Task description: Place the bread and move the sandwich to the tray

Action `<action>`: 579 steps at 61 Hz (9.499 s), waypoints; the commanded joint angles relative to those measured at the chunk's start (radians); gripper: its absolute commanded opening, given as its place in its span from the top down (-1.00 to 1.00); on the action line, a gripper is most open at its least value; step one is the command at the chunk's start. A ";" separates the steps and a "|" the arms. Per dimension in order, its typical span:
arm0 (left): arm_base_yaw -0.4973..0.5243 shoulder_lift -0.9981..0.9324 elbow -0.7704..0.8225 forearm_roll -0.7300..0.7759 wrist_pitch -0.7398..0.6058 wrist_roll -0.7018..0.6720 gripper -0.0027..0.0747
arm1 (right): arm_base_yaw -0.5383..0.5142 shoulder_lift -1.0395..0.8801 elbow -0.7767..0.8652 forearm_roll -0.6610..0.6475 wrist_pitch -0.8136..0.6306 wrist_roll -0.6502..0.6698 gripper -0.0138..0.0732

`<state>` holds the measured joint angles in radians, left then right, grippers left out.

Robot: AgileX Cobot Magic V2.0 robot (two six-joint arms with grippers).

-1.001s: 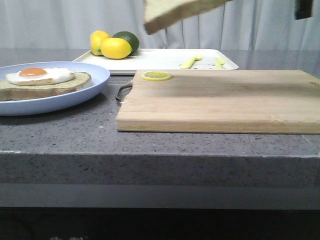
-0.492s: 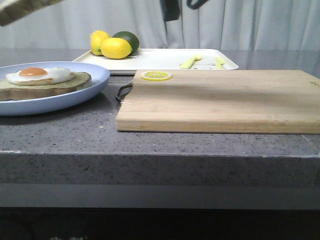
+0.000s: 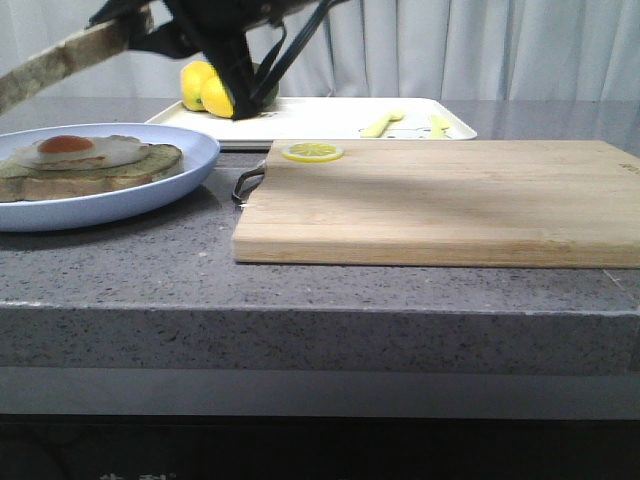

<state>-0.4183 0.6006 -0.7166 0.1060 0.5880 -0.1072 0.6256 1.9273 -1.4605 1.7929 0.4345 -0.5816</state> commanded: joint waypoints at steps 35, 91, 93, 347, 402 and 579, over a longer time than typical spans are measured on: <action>-0.009 0.000 -0.034 0.007 -0.075 -0.002 -0.29 | 0.002 -0.016 -0.058 -0.004 -0.041 0.006 -0.20; -0.009 0.000 -0.034 0.007 -0.077 -0.002 -0.29 | -0.181 -0.513 -0.047 -1.470 0.465 0.353 -0.29; -0.009 0.000 -0.034 0.010 -0.077 -0.002 -0.29 | -0.181 -0.552 -0.033 -1.501 0.465 0.355 -0.29; 0.403 1.442 -1.263 -0.945 0.345 0.176 0.97 | -0.181 -1.343 0.622 -1.620 0.250 0.355 -0.29; 0.383 1.192 -1.233 -0.523 0.334 0.175 -0.08 | -0.181 -1.343 0.622 -1.620 0.250 0.355 -0.29; 0.251 -0.442 0.230 -0.182 -0.083 0.222 0.98 | -0.181 -1.343 0.622 -1.619 0.284 0.355 0.84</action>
<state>-0.2350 0.2374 -0.5190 -0.0806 0.6252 0.1142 0.4469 0.5854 -0.8115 0.1737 0.7826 -0.2237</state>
